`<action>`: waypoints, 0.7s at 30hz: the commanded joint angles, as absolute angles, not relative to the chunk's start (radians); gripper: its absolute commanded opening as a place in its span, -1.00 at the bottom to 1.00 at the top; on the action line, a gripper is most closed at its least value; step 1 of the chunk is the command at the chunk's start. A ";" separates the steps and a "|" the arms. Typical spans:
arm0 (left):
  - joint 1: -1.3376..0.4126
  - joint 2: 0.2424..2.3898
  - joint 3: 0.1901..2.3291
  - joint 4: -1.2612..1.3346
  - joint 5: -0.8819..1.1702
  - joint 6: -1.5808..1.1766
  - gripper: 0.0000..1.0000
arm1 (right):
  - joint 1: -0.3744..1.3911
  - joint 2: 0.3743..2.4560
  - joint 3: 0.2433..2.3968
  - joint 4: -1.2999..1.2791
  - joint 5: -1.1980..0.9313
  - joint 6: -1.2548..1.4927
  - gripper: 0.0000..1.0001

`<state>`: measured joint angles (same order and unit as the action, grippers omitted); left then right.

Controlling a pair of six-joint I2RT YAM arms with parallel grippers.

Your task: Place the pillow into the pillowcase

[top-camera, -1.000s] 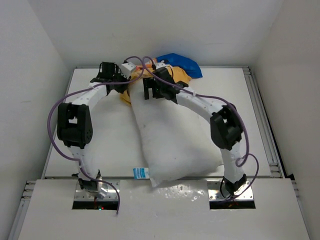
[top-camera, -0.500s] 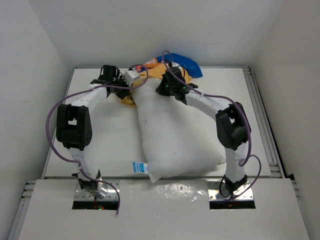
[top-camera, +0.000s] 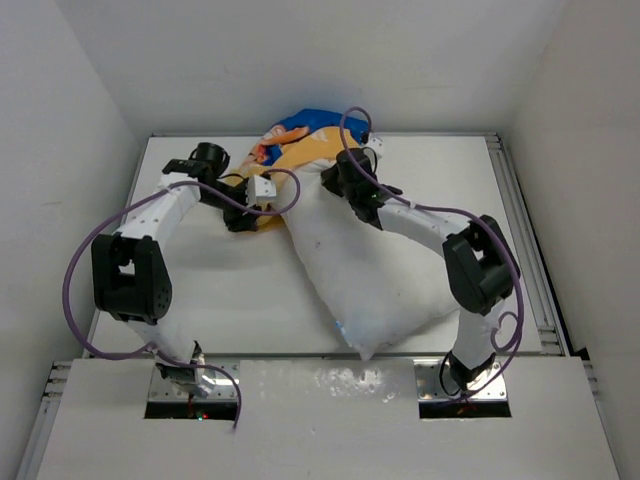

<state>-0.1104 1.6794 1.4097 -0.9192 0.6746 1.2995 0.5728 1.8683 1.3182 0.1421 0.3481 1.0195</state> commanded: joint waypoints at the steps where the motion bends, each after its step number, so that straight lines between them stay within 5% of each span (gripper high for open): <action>1: -0.091 1.661 1.390 -1.029 0.758 1.325 0.03 | 0.581 1.908 1.341 0.258 0.385 1.063 -1.00; 2: -0.080 1.657 1.399 -1.026 0.762 1.292 0.50 | 0.581 1.911 1.338 0.252 0.347 1.057 -0.59; 5: -0.012 1.640 1.506 -1.028 0.827 1.203 0.99 | 0.581 1.881 1.312 0.252 0.215 0.907 0.30; 6: 0.036 1.635 1.560 -1.017 0.881 1.137 0.99 | 0.580 1.841 1.310 0.227 0.165 0.803 0.97; 10: 0.115 1.634 1.601 -0.910 0.879 0.958 0.99 | 0.572 1.700 1.315 0.096 0.108 0.580 0.98; 14: 0.088 1.692 1.513 -0.683 0.639 0.861 0.99 | 0.532 1.612 1.357 -0.095 0.078 0.389 0.98; 21: 0.051 1.831 1.421 -0.489 0.563 0.828 0.99 | 0.607 1.609 1.391 -0.397 0.158 0.146 0.97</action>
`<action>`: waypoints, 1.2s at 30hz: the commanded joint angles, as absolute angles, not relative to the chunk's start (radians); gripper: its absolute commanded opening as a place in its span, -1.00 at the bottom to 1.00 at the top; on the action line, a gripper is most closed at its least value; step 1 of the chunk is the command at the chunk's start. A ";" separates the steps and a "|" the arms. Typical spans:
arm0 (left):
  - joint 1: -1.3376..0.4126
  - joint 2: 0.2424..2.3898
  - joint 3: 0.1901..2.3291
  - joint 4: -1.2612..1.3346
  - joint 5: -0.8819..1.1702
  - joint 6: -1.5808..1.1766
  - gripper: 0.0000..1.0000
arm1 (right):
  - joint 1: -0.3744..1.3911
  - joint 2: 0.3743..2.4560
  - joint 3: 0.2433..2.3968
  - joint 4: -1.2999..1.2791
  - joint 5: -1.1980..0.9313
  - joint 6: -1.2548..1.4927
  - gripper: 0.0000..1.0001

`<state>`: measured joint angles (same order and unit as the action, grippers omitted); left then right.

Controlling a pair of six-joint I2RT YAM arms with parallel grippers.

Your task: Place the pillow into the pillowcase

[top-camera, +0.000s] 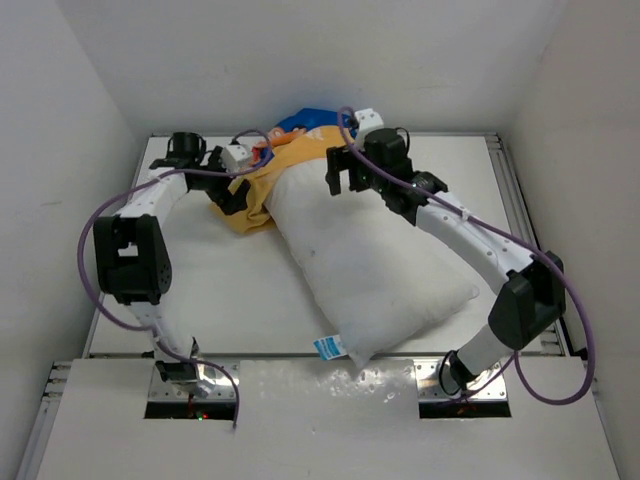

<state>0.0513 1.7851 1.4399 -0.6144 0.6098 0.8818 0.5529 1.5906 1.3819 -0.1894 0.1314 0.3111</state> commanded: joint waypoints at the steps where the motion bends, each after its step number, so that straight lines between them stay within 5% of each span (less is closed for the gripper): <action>1: 0.052 1.847 1.407 -0.477 0.560 0.818 0.99 | 0.623 1.617 1.387 -0.419 0.166 0.138 0.98; 5: 0.038 1.879 1.350 -0.457 0.584 0.839 0.99 | 0.742 1.680 1.368 -0.442 0.147 0.109 0.98; 7: 0.023 1.870 1.309 -0.442 0.594 0.845 0.80 | 0.771 1.752 1.376 -0.381 0.175 0.126 0.98; 8: 0.012 1.861 1.304 -0.445 0.600 0.844 0.57 | 0.781 1.782 1.397 -0.367 0.176 0.171 0.98; 9: 0.011 1.856 1.302 -0.445 0.598 0.824 -0.16 | 0.784 1.849 1.448 -0.345 0.176 0.205 0.98; 12: -0.029 1.807 1.299 -0.459 0.603 0.807 -1.00 | 0.773 1.963 1.561 -0.334 0.178 0.348 0.98; 17: -0.084 1.726 1.301 -0.488 0.641 0.785 -1.00 | 0.735 2.052 1.586 -0.264 0.062 0.485 0.85; 18: -0.093 1.723 1.299 -0.495 0.649 0.776 -1.00 | 0.724 2.063 1.583 -0.255 0.023 0.504 0.16; 20: -0.116 1.704 1.295 -0.517 0.679 0.778 -1.00 | 0.692 2.057 1.548 -0.209 -0.090 0.610 -0.84; 21: -0.123 1.701 1.298 -0.528 0.692 0.776 -1.00 | 0.680 2.043 1.481 -0.113 -0.122 0.650 -1.00; 24: -0.133 1.689 1.341 -0.578 0.733 0.766 -1.00 | 0.621 1.964 1.351 0.153 -0.199 0.831 -1.00; 30: -0.121 1.674 1.472 -0.670 0.801 0.765 -1.00 | 0.511 1.812 1.198 0.604 0.020 1.202 -1.00; 36: -0.110 1.654 1.474 -0.696 0.716 0.821 -1.00 | 0.495 1.691 1.177 0.670 0.211 1.246 -1.00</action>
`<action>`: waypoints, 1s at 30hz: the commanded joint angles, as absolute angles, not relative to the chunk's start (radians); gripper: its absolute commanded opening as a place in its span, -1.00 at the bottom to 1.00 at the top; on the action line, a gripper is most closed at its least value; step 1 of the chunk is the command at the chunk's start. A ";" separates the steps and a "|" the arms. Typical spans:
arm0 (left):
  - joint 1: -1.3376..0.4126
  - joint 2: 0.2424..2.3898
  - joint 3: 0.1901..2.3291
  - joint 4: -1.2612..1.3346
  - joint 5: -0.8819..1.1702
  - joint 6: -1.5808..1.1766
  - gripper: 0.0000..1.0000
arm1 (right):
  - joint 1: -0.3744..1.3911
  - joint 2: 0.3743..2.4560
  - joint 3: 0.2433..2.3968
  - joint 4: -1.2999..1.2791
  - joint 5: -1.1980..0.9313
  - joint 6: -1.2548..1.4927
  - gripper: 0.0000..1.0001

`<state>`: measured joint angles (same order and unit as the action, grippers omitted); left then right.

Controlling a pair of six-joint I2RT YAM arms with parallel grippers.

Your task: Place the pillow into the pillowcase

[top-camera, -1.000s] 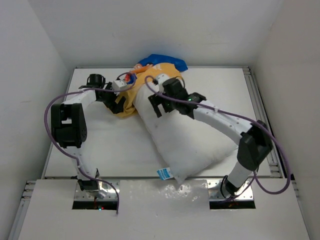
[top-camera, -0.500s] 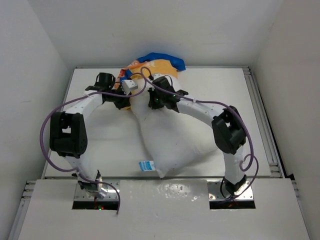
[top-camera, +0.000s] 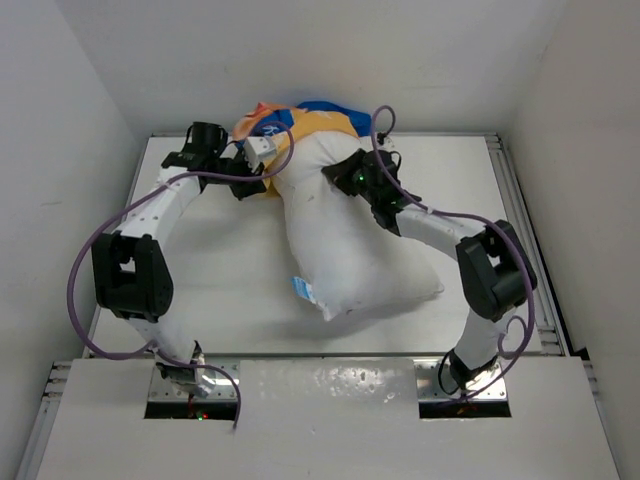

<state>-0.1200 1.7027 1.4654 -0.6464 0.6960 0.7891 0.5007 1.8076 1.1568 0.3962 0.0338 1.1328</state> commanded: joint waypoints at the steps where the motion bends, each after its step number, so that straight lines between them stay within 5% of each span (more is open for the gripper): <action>1: -0.112 1.649 1.470 -0.698 0.721 0.822 -1.00 | 0.502 1.681 1.170 0.672 0.221 1.250 -1.00; 7: -0.184 1.632 1.491 -0.858 0.785 0.923 -1.00 | 0.564 1.657 1.137 0.649 0.392 1.270 -1.00; 13: -0.291 1.629 1.451 -1.304 0.952 1.441 -1.00 | 0.620 1.718 1.221 0.534 0.482 1.230 -1.00; 21: -0.169 1.693 1.361 -1.305 1.066 1.507 -1.00 | 0.647 1.815 1.252 0.433 0.436 1.165 -1.00; 22: -0.122 1.701 1.361 -1.289 1.072 1.487 -1.00 | 0.658 1.812 1.249 0.445 0.383 1.067 -0.78; 25: -0.029 1.697 1.332 -1.256 1.060 1.447 -0.91 | 0.663 1.776 1.236 0.465 0.085 0.855 0.36; 26: -0.012 1.686 1.318 -1.244 1.051 1.440 -0.54 | 0.663 1.757 1.230 0.425 0.024 0.801 0.88; 28: 0.027 1.646 1.269 -1.213 0.988 1.440 -0.05 | 0.650 1.671 1.226 0.341 -0.031 0.646 0.98; 29: 0.029 1.631 1.247 -1.204 0.962 1.440 0.49 | 0.646 1.637 1.214 0.260 -0.014 0.597 0.98; 30: 0.031 1.599 1.241 -1.195 0.933 1.443 0.66 | 0.628 1.576 1.207 0.224 -0.005 0.512 0.98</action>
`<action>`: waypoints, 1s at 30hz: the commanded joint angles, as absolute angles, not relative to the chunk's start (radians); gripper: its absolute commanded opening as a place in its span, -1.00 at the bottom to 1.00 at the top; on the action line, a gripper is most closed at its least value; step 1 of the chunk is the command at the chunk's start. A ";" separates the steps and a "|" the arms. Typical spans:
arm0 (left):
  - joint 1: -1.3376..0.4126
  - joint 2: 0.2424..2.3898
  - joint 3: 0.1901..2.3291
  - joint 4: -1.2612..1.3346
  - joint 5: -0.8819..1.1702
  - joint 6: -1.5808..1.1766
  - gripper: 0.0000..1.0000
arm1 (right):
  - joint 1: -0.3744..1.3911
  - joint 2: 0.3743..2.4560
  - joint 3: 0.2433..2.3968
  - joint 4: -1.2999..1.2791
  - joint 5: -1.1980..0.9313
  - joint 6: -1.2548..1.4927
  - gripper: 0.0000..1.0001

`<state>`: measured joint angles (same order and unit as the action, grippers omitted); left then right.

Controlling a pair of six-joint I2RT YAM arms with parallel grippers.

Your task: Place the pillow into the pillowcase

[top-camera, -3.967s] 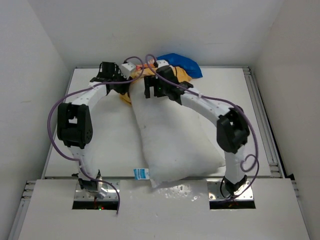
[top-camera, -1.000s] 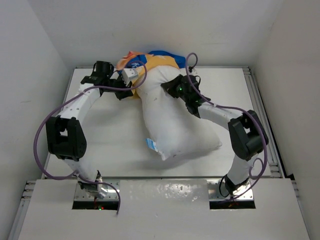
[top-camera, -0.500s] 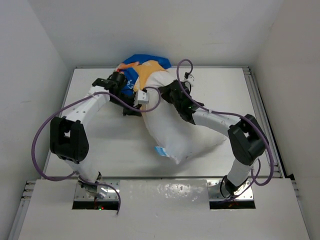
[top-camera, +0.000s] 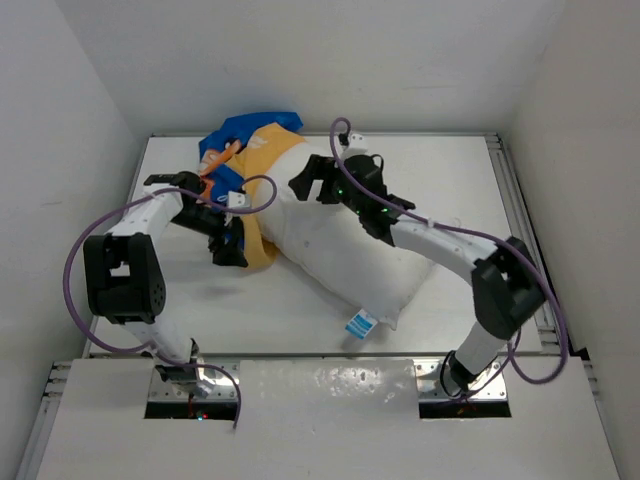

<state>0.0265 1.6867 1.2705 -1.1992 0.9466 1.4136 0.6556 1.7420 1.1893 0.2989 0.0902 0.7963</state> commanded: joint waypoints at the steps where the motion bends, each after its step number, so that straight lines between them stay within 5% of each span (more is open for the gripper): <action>1: 0.032 1.582 1.243 -1.195 0.889 1.448 0.84 | 0.614 1.553 1.207 0.195 0.058 0.474 0.98; 2: 0.031 1.565 1.259 -1.196 0.876 1.454 0.99 | 0.597 1.533 1.224 0.122 0.072 0.441 0.98; 5: 0.037 1.555 1.407 -1.210 0.861 1.400 0.99 | 0.487 1.552 1.335 -0.076 0.062 0.388 0.96; 6: 0.041 1.574 1.464 -1.207 0.886 1.349 0.99 | 0.422 1.571 1.366 -0.115 0.025 0.368 0.79; 7: 0.041 1.591 1.524 -1.188 0.897 1.272 0.81 | 0.398 1.624 1.396 -0.150 0.005 0.367 -0.24; 8: 0.037 1.624 1.625 -1.158 0.903 1.117 0.42 | 0.373 1.655 1.455 -0.211 -0.064 0.361 -0.78; 9: 0.011 1.635 1.664 -1.062 0.884 1.035 -0.14 | 0.339 1.682 1.482 -0.231 -0.069 0.357 -0.98; 10: -0.026 1.644 1.693 -0.983 0.838 0.925 -0.90 | 0.325 1.747 1.523 -0.259 -0.074 0.354 -0.87; 11: -0.053 1.655 1.735 -0.912 0.774 0.743 -0.97 | 0.312 1.781 1.540 -0.265 -0.095 0.348 -0.55; 12: -0.117 1.695 1.761 -0.812 0.626 0.685 -0.97 | 0.286 1.814 1.563 -0.270 -0.122 0.339 -0.01; 13: -0.147 1.722 1.787 -0.772 0.550 0.605 -0.44 | 0.269 1.848 1.613 -0.281 -0.149 0.342 0.69; 14: -0.170 1.788 1.836 -0.741 0.482 0.579 -0.07 | 0.258 1.914 1.637 -0.281 -0.223 0.345 0.96; 16: -0.238 1.850 1.905 -0.664 0.318 0.560 0.45 | 0.226 1.974 1.705 -0.262 -0.296 0.354 0.98; 21: -0.314 2.031 2.026 -0.551 0.082 0.557 0.61 | 0.216 2.092 1.677 -0.091 -0.464 0.339 0.97; 27: -0.307 2.115 2.040 -0.459 -0.064 0.564 0.25 | 0.253 2.108 1.562 -0.025 -0.635 0.285 0.98; 30: -0.296 2.120 2.019 -0.454 -0.042 0.557 -0.10 | 0.278 2.045 1.366 0.115 -0.705 0.298 0.97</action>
